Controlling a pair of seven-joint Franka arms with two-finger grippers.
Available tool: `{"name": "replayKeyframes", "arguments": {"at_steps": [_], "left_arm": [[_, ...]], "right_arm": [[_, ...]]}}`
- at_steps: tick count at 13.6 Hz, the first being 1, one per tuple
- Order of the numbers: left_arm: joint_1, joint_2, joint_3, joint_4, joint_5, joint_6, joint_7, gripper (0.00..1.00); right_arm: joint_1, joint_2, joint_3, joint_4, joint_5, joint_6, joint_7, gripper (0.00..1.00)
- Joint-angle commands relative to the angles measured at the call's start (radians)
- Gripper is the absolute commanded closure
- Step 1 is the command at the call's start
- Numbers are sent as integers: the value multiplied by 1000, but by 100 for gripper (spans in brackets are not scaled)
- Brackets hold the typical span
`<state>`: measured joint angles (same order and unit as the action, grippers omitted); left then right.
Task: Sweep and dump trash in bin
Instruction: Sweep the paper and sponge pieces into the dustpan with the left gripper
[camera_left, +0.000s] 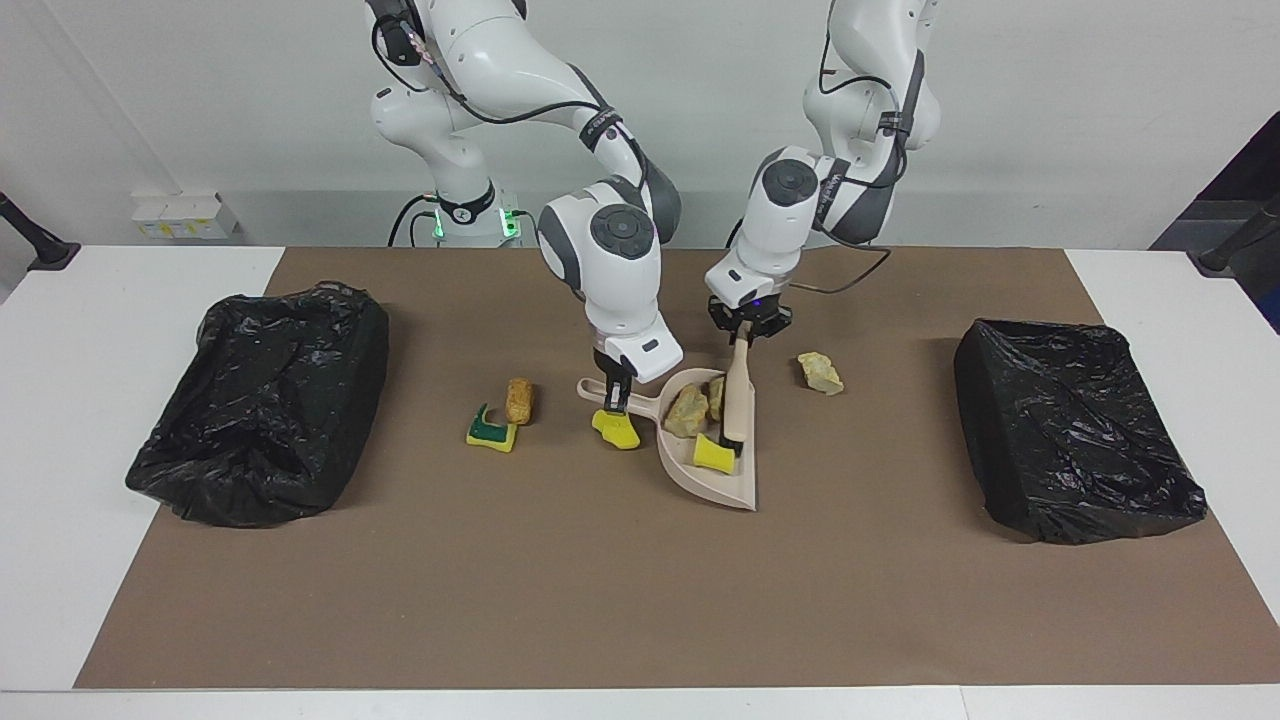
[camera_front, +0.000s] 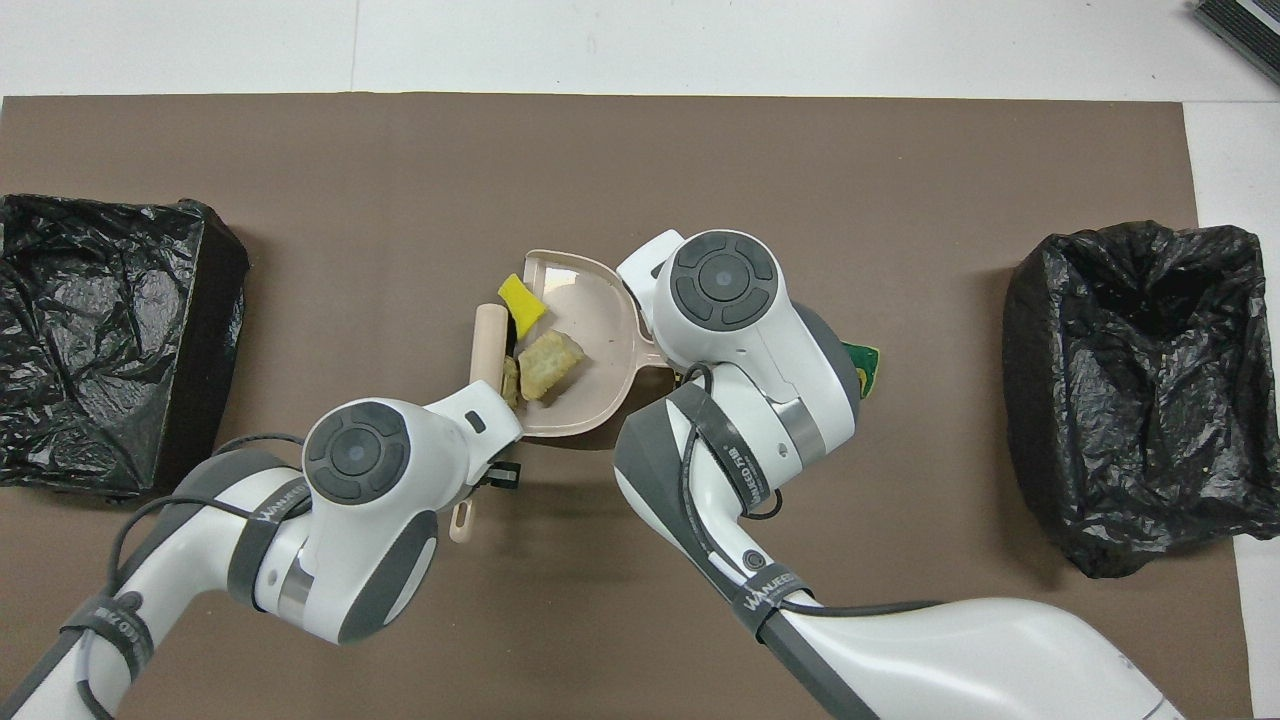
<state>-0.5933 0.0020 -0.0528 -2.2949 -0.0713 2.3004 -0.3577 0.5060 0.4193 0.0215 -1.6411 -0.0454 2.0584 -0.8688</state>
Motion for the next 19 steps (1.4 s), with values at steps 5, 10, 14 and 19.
{"name": "replayKeyframes", "arguments": {"at_steps": [5,10,14,19], "left_arm": [[42,-131,27,54,-19,-296,-64,100],[101,-197,27,31,33,-409,-367,100],[165,-266,27,-70,45,-429,-572,100],[195,-275,24,-178,50,-395,-644,100]], "right_arm": [[-18,-14,6,-37,39,-7,-114,100],[-29,-16,6,-39,38,-18,-148,100],[-27,-16,6,-37,38,-17,-147,100],[-26,-16,8,-39,39,-17,-147,100]]}}
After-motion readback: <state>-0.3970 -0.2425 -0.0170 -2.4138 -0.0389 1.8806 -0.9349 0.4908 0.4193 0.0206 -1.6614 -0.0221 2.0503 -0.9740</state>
